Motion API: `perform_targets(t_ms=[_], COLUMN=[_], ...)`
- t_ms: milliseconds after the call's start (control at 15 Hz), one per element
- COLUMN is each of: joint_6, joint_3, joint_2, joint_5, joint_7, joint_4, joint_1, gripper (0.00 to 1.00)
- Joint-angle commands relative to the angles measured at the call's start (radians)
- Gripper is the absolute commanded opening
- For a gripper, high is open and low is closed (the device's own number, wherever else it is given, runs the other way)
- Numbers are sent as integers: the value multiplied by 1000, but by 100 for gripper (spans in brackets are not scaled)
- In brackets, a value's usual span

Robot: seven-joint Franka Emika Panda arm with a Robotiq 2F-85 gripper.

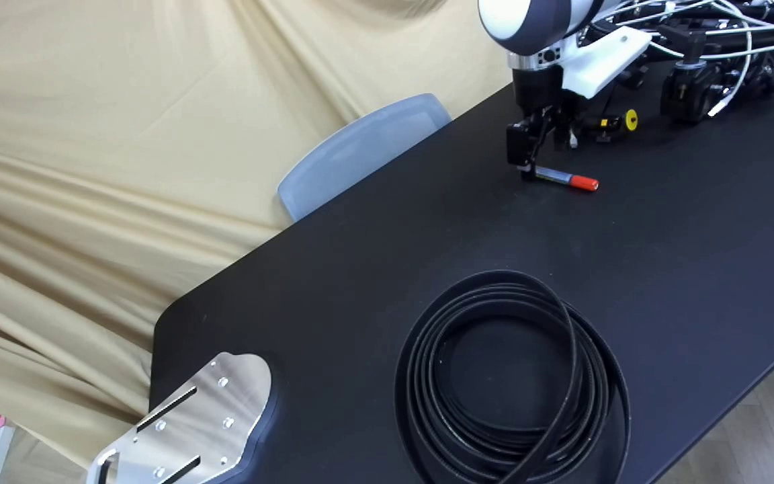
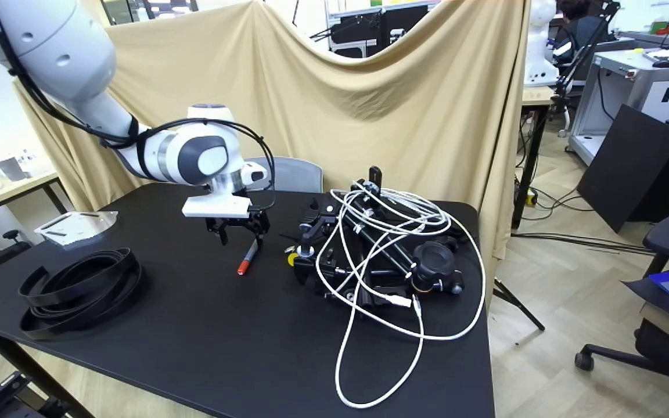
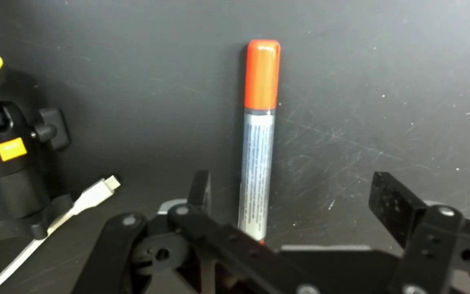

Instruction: Move the object to the left side of the table

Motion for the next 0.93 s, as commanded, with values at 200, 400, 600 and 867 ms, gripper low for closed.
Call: perform_targets(t_ms=[200, 400, 600, 867], joint_6=[-2, 4, -3, -23], joint_3=[-35, -45, -53, -56], joint_2=[63, 67, 69, 84], joint_5=[-10, -15, -20, -16], joint_7=[169, 207, 234, 251], joint_4=[66, 70, 76, 91], joint_1=[19, 29, 38, 39], gripper=[60, 39, 19, 5])
